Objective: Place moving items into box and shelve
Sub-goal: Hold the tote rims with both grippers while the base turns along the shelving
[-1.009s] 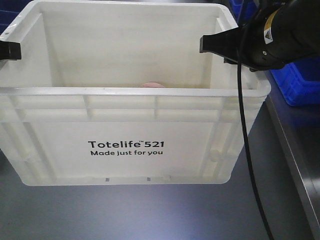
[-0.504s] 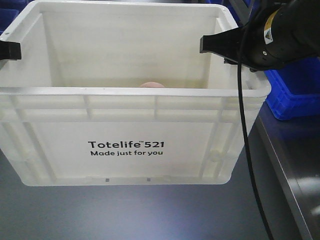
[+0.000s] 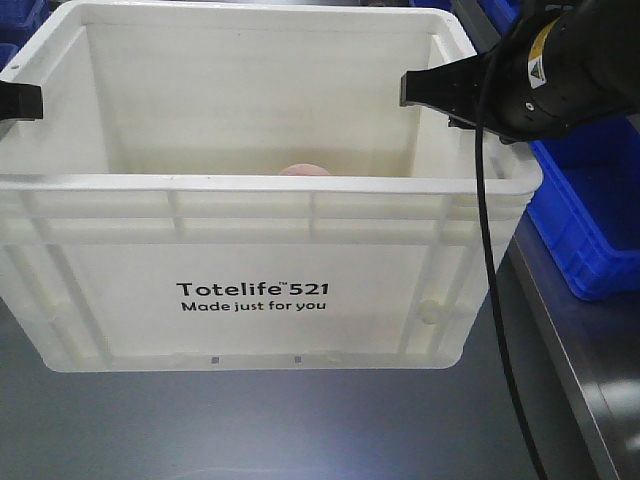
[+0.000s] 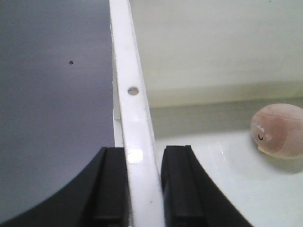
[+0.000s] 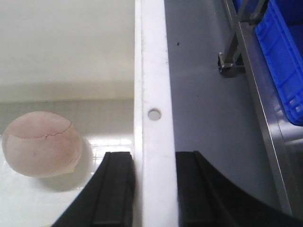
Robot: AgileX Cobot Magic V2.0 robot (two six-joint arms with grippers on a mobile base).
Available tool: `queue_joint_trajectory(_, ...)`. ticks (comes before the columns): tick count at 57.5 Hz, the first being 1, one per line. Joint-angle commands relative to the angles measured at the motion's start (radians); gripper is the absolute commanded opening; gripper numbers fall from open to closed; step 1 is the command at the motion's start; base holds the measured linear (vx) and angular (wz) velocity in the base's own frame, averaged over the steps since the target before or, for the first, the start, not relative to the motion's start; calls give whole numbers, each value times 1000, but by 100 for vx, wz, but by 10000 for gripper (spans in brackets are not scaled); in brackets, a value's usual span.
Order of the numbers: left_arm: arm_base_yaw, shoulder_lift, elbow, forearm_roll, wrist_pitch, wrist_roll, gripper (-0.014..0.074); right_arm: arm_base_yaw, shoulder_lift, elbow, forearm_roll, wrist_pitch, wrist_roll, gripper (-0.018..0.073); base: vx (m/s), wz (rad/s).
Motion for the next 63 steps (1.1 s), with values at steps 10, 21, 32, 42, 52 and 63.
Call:
queue_joint_trajectory(10,-8,-30,-44,-11,-147,28,129,-1,-39,-46,-101,-103,-9,127,39,6)
queue_joint_trajectory(21,-8,-30,-44,-11,-147,28,129,-1,-39,-46,-101,-99,-9,127,40,5)
queue_joint_trajectory(32,-8,-30,-44,-11,-147,28,129,-1,-39,-46,-101,-99,-9,127,39,5)
queue_joint_trajectory(42,-8,-30,-44,-11,-148,28,129,-1,-39,-46,-101,-99,-9,127,37,2)
queue_joint_trajectory(52,-8,-30,-44,-11,-148,28,129,-1,-39,-46,-101,-99,-9,127,36,1)
queue_joint_trajectory(63,-8,-30,-44,-11,-148,28,129,-1,-39,-46,-101,-99,-9,127,37,0)
